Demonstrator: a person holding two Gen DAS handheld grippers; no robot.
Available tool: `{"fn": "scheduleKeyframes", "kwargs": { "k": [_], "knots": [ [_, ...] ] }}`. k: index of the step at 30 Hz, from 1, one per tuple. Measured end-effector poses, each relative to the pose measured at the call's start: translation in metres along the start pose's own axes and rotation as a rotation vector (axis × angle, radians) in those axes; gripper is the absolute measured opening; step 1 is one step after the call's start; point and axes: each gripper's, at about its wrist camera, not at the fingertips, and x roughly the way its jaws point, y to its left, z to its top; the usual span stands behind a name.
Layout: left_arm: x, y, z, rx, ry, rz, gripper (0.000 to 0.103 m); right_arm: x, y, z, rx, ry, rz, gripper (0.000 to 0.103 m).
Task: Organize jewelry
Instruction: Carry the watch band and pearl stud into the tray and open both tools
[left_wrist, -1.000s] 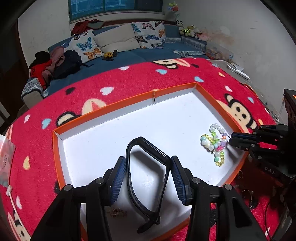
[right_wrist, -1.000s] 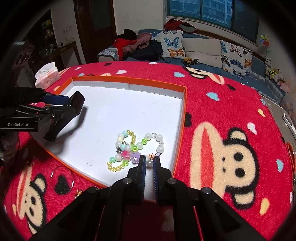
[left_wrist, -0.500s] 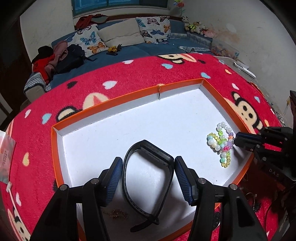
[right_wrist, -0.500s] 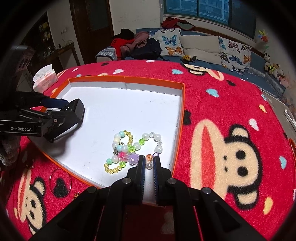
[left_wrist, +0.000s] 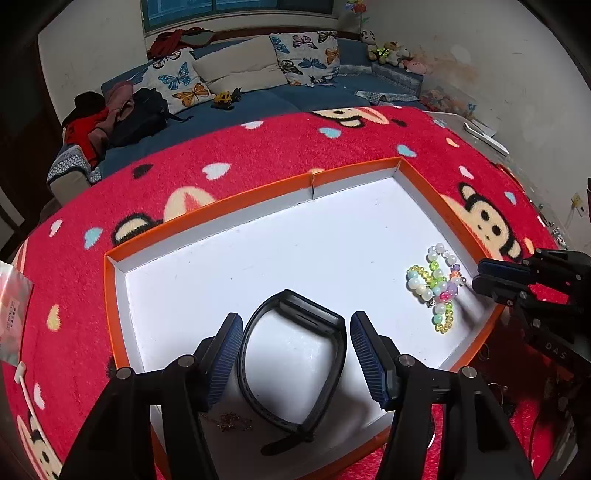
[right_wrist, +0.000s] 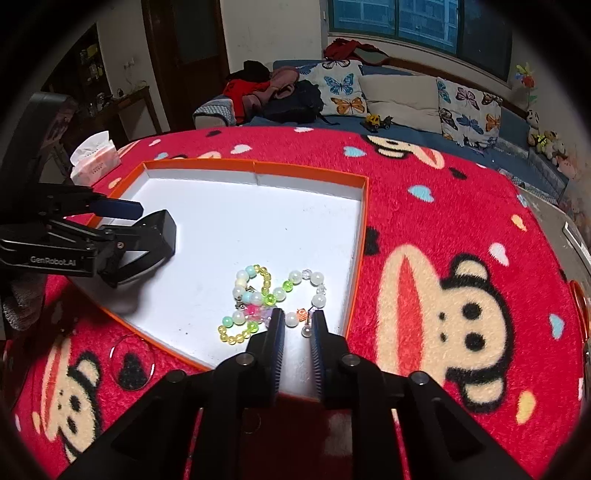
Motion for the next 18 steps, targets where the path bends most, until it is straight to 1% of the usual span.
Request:
{"fn": "scheduleKeyframes", "kwargs": {
  "k": [9, 12, 18],
  "knots": [
    [-0.018, -0.007, -0.005, 0.014, -0.027, 0.007, 0.065, -0.014, 0.001, -0.007, -0.005, -0.007, -0.004, 0.022],
    [-0.028, -0.011, -0.01, 0.011, -0.036, 0.003, 0.065, -0.019, 0.001, -0.013, -0.002, -0.004, -0.002, 0.022],
    [-0.049, -0.027, -0.026, 0.027, -0.045, 0.02, 0.065, -0.03, -0.001, -0.032, 0.006, 0.008, 0.009, 0.022]
  ]
}}
